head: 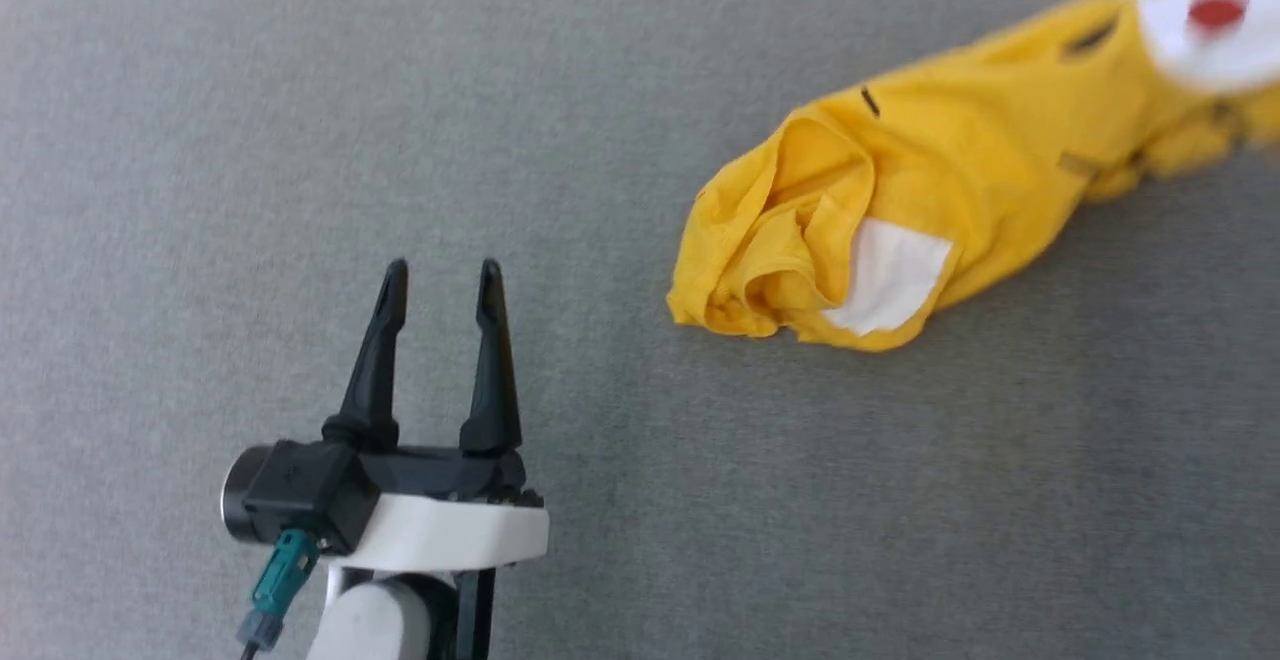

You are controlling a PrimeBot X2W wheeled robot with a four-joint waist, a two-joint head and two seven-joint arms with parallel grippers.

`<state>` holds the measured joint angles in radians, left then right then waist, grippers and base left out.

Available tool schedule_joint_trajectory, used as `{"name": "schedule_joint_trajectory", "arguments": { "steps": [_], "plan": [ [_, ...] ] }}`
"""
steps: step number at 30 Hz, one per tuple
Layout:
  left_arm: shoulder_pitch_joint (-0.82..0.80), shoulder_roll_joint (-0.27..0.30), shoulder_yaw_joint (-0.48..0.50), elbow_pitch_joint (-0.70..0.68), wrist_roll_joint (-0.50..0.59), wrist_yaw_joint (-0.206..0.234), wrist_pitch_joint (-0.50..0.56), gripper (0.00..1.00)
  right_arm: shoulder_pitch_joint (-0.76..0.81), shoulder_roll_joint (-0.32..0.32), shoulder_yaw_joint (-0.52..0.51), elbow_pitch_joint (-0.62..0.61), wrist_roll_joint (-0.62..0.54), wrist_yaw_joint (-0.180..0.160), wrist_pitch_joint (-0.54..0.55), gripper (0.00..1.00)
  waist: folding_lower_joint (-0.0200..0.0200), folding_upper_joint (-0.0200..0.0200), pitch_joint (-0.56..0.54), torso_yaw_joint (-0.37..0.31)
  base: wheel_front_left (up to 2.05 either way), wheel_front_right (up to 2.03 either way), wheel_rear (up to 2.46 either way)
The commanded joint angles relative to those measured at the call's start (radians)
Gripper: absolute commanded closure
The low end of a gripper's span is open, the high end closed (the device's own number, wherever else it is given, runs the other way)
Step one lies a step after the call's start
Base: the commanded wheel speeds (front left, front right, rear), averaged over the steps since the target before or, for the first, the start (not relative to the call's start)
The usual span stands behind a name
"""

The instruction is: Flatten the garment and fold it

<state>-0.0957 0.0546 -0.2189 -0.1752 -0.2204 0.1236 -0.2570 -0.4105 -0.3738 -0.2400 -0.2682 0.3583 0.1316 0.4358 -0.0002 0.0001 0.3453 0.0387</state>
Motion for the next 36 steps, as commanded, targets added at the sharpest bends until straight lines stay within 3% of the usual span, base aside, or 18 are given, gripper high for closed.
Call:
{"name": "schedule_joint_trajectory", "arguments": {
  "steps": [1, 7, 11, 12, 13, 18, 22, 28, 32, 36],
  "plan": [
    [0.019, -0.004, 0.009, 0.003, 0.006, -0.008, -0.005, 0.00, 0.086, 0.034, -0.025, -0.004, -0.004, -0.001, 0.007, 1.00, 0.0002, -0.0001, -0.065, -0.056, 0.00, 0.00, 0.00],
    [0.044, -0.004, 0.016, 0.000, 0.009, -0.022, -0.005, 0.00, 0.496, 0.191, -0.129, 0.038, -0.003, -0.001, 0.034, 1.00, 0.0002, -0.0001, -0.060, -0.058, 0.00, 0.00, 0.00],
    [0.045, -0.004, 0.023, -0.003, 0.016, -0.027, -0.005, 0.00, 0.627, 0.242, -0.123, 0.110, 0.010, -0.001, 0.035, 0.97, 0.0002, -0.0001, -0.042, -0.072, 0.00, 0.00, 0.00],
    [0.045, -0.004, 0.025, -0.004, 0.018, -0.028, -0.005, 0.00, 0.627, 0.244, -0.127, 0.112, 0.008, -0.001, 0.013, 0.53, 0.0002, -0.0001, -0.039, -0.078, 0.00, 0.00, 0.00],
    [0.045, -0.004, 0.028, -0.003, 0.019, -0.028, -0.005, 0.00, 0.614, 0.248, -0.136, 0.112, 0.006, -0.001, -0.012, 0.00, 0.0002, -0.0001, -0.036, -0.084, 0.00, 0.00, 0.00],
    [0.036, -0.004, 0.027, 0.004, 0.021, -0.032, -0.005, 0.00, 0.498, 0.222, -0.100, 0.049, 0.012, -0.001, -0.104, 0.00, 0.0002, -0.0001, -0.037, -0.097, 0.00, 0.00, 0.00],
    [0.021, -0.004, 0.013, 0.007, 0.017, -0.032, -0.005, 0.00, 0.383, 0.174, -0.022, -0.041, 0.037, -0.001, -0.115, 0.00, 0.0002, -0.0001, -0.030, -0.083, 0.00, 0.00, 0.00],
    [-0.003, -0.004, -0.013, 0.009, -0.006, -0.022, -0.005, 0.00, 0.270, 0.105, 0.172, -0.121, 0.035, -0.001, -0.001, 0.00, 0.0002, -0.0001, -0.003, -0.019, 0.00, 0.00, 0.00],
    [-0.011, -0.004, -0.024, 0.007, -0.021, -0.009, -0.005, 0.00, 0.235, 0.064, 0.302, -0.103, 0.073, -0.001, 0.100, 0.00, 0.0002, -0.0001, 0.016, 0.025, 0.00, 0.00, 0.00],
    [-0.017, -0.004, -0.031, 0.004, -0.027, -0.003, -0.005, 0.00, 0.199, 0.018, 0.414, -0.049, 0.060, -0.001, 0.133, 0.00, 0.0002, -0.0001, 0.032, 0.056, 0.00, 0.00, 0.00]
  ]
}}
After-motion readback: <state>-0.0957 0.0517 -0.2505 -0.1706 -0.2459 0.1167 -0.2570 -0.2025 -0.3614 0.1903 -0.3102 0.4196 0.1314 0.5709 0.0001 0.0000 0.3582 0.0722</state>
